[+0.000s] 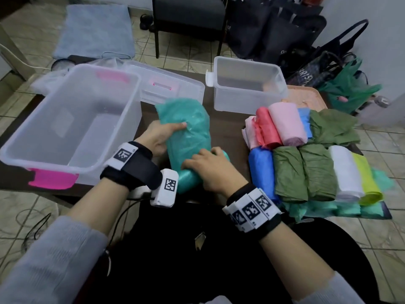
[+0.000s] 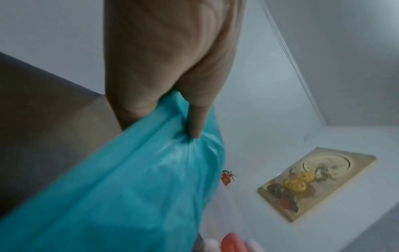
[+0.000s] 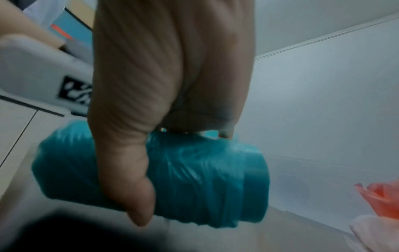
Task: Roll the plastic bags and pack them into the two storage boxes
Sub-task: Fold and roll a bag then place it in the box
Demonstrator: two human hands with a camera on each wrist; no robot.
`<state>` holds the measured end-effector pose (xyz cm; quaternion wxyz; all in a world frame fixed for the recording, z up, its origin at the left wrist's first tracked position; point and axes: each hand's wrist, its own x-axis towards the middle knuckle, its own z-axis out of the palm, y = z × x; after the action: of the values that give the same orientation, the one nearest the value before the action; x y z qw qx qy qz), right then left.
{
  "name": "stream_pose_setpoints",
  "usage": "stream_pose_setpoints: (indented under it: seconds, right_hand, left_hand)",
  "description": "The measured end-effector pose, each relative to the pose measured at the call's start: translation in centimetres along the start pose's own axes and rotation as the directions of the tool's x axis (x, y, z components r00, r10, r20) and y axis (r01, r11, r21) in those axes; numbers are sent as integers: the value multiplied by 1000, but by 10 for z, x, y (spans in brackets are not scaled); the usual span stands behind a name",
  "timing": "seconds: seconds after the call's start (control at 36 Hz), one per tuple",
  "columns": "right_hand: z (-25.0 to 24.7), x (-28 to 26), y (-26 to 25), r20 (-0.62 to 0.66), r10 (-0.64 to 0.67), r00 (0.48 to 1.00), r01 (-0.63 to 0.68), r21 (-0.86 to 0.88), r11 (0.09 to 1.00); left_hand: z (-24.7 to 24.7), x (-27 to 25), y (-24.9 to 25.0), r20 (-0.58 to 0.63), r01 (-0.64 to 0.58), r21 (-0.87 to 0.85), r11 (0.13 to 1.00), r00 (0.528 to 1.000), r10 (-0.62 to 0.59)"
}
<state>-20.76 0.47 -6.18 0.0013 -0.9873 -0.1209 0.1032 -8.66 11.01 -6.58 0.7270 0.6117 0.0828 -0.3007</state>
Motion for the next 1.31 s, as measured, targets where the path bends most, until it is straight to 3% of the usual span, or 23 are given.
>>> stream_pose_setpoints:
  seconds: [0.08,0.19,0.33,0.36,0.39,0.44,0.47,0.5,0.56,0.61,0.67,0.75,0.92,1.11,1.31]
  right_hand:
    - [12,-1,-3,14,-2,1000,2,0,1000]
    - [17,0,-5,76,25,997,-27,34,999]
    - [12,0,-1,147,44,988,-58,93,994]
    - [10,1,1,152,51,987,-67,106,992]
    - [9,1,2,152,55,987,-73,120,990]
    - [8,3,5,147,59,987,-80,140,987]
    - [8,4,5,142,61,988,-82,141,987]
    - [9,4,5,135,65,989,-84,136,987]
    - [10,5,5,131,69,989,-84,114,990]
    - [12,5,4,139,64,988,-78,95,992]
    - [14,4,2,156,68,985,-85,106,991]
    - [16,2,1,181,74,981,-99,133,986]
    - [12,7,-7,239,40,970,-77,146,986]
    - [4,6,-11,174,-8,985,-27,200,979]
    - [10,7,-14,191,11,981,-56,233,971]
  left_hand:
    - [1,6,8,-29,-83,-50,995,996,81]
    - [7,13,24,-6,-257,104,961,966,259]
    - [19,17,51,-41,-330,270,904,934,354]
    - [21,17,54,-79,-364,407,838,900,429]
    - [23,16,55,-94,-385,581,717,844,529]
    - [27,7,55,20,-407,810,421,737,675]
    - [30,5,52,116,-412,854,316,745,657]
    - [31,4,46,208,-402,887,226,786,583]
    - [33,7,28,300,-316,949,2,903,307]
    - [31,16,7,300,-295,947,-130,954,23]
    - [28,24,-9,297,-312,940,-136,947,-119]
    - [21,30,-25,291,-322,931,-174,940,-180]
    - [16,34,-32,338,-366,908,-205,928,-155]
    - [14,36,-30,377,-399,892,-213,916,-140]
    - [13,39,-31,374,-394,894,-213,918,-131]
